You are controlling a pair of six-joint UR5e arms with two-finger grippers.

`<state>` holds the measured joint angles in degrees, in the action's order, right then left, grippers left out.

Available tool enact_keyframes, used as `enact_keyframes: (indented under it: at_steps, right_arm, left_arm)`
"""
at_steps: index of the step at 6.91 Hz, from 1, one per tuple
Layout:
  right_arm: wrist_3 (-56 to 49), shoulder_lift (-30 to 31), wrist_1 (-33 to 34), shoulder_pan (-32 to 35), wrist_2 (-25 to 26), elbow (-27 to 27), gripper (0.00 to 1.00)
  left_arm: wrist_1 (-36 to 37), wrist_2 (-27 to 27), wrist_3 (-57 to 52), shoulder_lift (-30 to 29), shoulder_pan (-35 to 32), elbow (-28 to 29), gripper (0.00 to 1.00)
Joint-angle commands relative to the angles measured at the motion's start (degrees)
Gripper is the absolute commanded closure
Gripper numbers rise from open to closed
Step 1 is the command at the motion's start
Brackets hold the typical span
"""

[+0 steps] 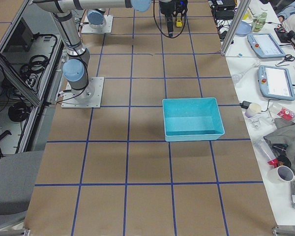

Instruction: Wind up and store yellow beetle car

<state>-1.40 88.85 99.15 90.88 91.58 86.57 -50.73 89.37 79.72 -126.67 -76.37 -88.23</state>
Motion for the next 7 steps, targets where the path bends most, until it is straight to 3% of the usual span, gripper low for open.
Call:
enact_keyframes:
  at_steps: [1, 4, 5, 6, 7]
  right_arm:
    - [0.0, 0.01, -0.01, 0.0, 0.0, 0.0, 0.0]
    - [0.0, -0.08, -0.01, 0.0, 0.0, 0.0, 0.0]
    - [0.0, 0.01, -0.01, 0.0, 0.0, 0.0, 0.0]
    - [0.0, 0.01, -0.01, 0.0, 0.0, 0.0, 0.0]
    - [0.0, 0.01, -0.01, 0.0, 0.0, 0.0, 0.0]
  left_arm:
    - [-0.25, -0.16, -0.8, 0.28, 2.79, -0.28, 1.0]
    - [-0.25, -0.25, -3.35, 0.11, 3.59, -0.19, 1.0]
    - [0.62, -0.25, -3.69, -0.15, 3.6, -0.19, 0.23]
    - [0.8, -0.33, -4.22, -0.33, 3.51, -0.1, 0.13]
    - [0.81, -0.33, -4.23, -0.07, 3.51, 0.07, 0.09]
